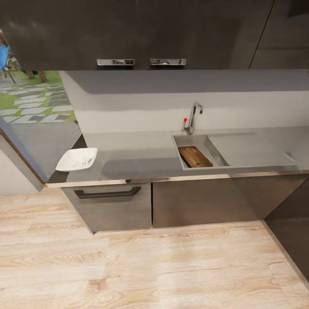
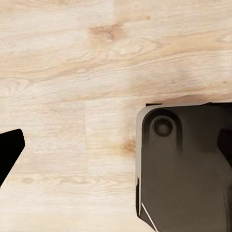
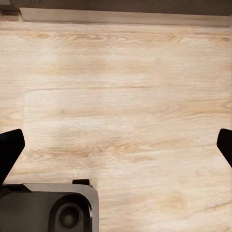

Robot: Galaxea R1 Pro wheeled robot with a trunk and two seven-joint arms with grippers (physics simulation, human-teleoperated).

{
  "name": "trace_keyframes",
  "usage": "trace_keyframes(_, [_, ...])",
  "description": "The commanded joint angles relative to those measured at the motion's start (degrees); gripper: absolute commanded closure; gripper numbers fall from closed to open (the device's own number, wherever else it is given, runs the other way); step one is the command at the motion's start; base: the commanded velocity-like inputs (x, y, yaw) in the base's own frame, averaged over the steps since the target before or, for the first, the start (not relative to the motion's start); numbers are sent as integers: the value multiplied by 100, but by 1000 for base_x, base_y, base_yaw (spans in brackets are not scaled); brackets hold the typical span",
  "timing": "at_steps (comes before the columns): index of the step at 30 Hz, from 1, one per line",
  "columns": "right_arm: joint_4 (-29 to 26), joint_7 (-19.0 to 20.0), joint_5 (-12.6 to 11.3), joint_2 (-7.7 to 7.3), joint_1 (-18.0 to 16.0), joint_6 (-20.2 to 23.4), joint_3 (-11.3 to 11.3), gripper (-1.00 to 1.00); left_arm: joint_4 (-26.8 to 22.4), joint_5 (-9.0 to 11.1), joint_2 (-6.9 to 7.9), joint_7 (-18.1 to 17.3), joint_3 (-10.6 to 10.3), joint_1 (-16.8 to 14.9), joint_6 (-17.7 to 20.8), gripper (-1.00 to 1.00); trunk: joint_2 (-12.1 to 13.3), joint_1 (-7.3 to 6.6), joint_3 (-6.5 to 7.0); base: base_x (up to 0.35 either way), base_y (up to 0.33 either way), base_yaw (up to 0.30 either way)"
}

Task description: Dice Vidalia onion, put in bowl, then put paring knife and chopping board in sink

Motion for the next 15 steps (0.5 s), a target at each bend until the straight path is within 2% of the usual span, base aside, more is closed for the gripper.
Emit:
trace_keyframes(1, [-8,5,46,5,1,-10,-26,-100,-6,58,11,44,-46,-1,-15,-100,-9,4,2,0,0,0])
trace_keyframes(15, [-8,9,46,5,1,-19,-25,-100,4,58,12,44,-44,-1,-15,-100,-9,4,130,0,0,0])
